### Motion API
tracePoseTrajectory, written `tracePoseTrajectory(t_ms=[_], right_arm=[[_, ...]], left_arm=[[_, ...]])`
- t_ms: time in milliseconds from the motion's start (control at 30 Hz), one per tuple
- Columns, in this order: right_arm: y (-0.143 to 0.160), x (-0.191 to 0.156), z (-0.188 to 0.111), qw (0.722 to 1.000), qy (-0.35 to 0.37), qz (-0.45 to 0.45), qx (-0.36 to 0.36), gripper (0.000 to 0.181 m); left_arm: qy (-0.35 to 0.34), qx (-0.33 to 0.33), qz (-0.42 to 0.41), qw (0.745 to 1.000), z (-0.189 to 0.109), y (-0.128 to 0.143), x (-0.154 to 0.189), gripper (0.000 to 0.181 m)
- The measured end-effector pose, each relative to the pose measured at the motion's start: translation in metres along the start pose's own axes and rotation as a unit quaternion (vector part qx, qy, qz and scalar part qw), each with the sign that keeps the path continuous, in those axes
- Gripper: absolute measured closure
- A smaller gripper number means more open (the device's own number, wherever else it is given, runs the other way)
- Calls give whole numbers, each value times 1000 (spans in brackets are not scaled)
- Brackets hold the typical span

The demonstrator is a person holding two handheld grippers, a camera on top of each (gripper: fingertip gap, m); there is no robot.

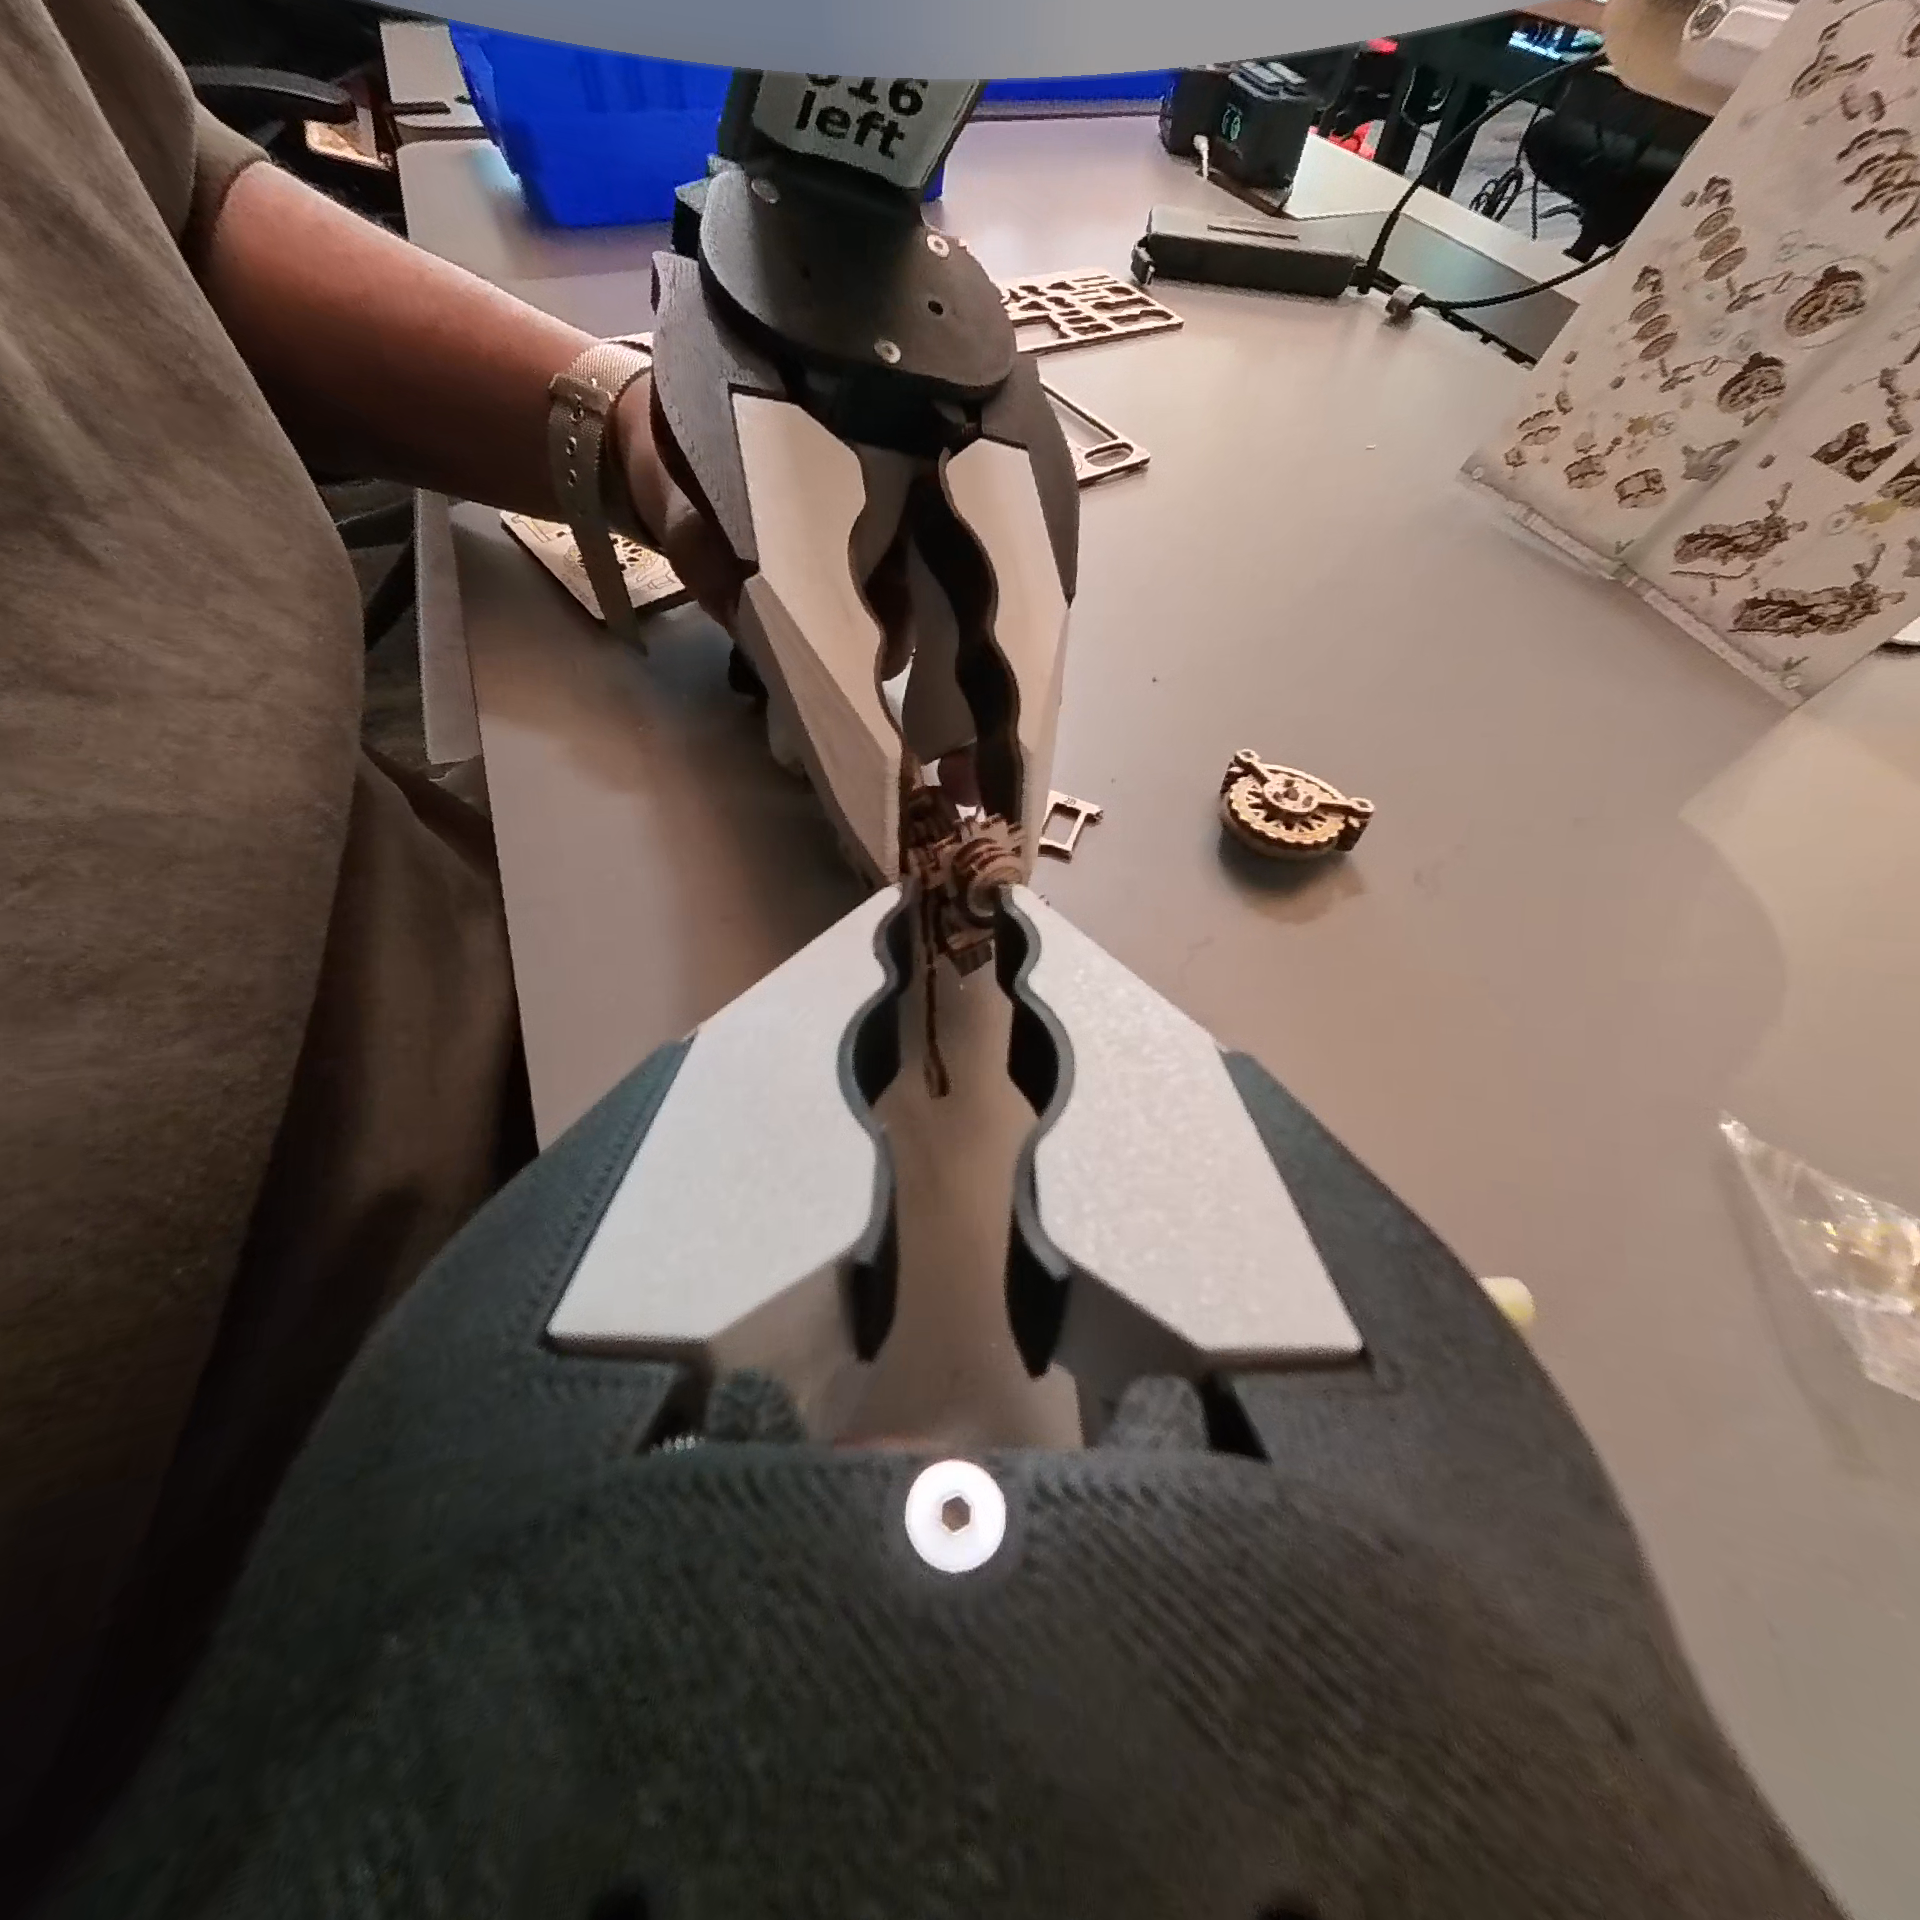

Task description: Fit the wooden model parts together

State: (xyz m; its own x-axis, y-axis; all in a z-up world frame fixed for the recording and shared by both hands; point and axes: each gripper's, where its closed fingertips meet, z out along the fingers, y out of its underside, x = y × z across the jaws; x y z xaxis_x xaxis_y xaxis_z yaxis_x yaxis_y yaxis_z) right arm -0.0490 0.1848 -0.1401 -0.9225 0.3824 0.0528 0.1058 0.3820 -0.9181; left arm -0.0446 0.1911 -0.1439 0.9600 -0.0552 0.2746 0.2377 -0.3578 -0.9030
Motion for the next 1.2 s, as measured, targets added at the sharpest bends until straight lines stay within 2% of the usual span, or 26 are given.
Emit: tracePoseTrajectory(t_ms=[233,300,400,467,633,833,1000,1200], right_arm=[[0,0,0,1000,-6,0,4,170],[0,2,0,1000,5,-11,4,181],[-1,8,1,999,34,-15,-2,180],[-1,9,2,999,47,-24,-3,179],[0,9,2,999,37,-8,3,180],[6,12,-3,999,34,3,-5,168],[-2,4,-6,1000,10,-2,16,154],[3,19,0,993,96,-73,-7,159]], left_arm=[[8,-1,0,1000,0,0,2,161],[9,-2,-2,1000,1,1,2,161],[-11,-3,7,1000,0,0,-4,161],[-21,-7,11,1000,-1,1,-8,170],[-20,-7,9,1000,-1,1,-8,169],[-19,11,-11,1000,-5,-3,-12,169],[-22,28,-44,998,-10,-6,-20,169],[-7,63,-121,991,-17,-10,-31,169]])
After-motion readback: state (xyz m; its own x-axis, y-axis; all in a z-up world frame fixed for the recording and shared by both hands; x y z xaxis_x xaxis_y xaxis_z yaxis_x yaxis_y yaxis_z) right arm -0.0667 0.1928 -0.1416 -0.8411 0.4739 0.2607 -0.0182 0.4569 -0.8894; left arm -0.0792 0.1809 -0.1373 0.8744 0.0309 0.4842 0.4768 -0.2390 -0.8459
